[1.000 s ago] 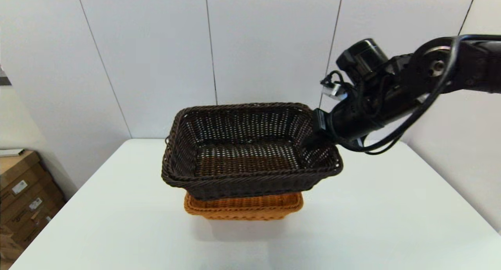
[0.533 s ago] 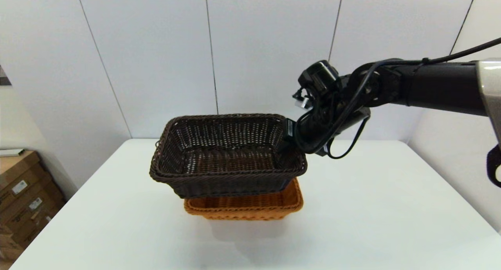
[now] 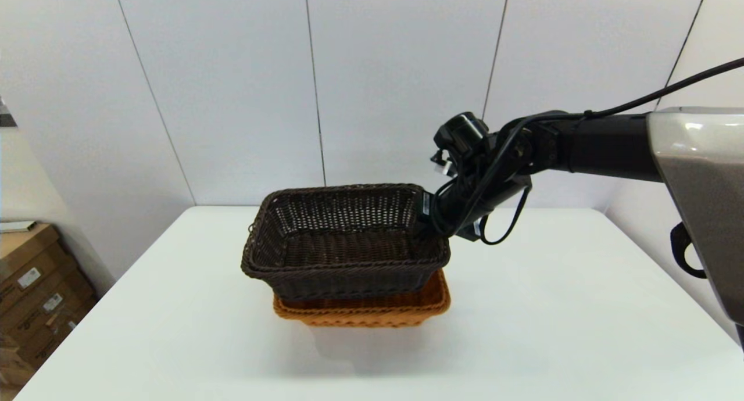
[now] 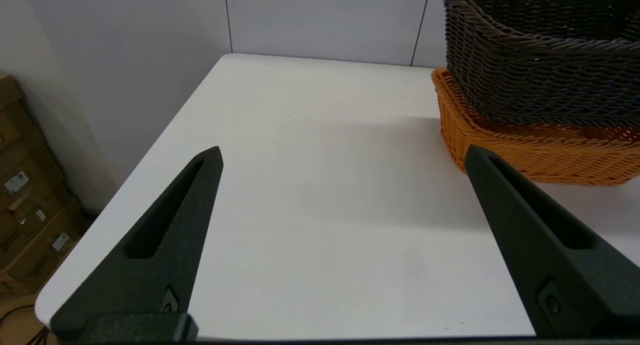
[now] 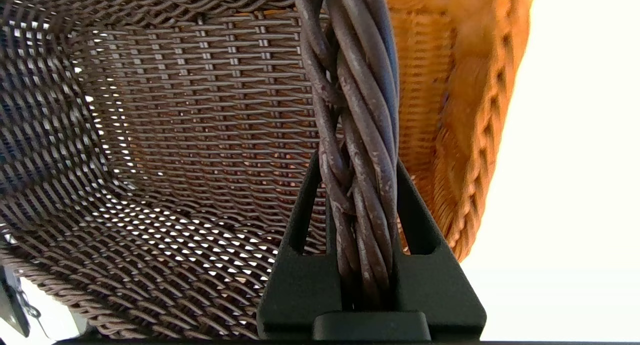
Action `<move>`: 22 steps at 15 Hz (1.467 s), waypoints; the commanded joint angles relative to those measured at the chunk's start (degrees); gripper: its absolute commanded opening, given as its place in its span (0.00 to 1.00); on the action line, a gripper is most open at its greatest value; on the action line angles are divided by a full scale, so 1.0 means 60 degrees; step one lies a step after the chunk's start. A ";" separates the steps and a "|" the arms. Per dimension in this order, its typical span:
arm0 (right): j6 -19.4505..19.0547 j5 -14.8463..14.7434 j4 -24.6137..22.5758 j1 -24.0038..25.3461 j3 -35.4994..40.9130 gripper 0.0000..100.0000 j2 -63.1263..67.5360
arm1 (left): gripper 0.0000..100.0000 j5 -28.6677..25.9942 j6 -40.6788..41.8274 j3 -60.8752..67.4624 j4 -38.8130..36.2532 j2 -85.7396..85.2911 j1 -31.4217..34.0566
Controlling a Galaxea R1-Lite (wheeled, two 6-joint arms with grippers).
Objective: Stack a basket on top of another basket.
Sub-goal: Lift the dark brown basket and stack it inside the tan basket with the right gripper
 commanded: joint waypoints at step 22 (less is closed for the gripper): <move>0.0033 0.0008 0.0058 -0.0434 0.0119 0.00 0.0710 | 1.00 0.0004 -0.0008 0.0004 -0.0001 0.0012 0.0001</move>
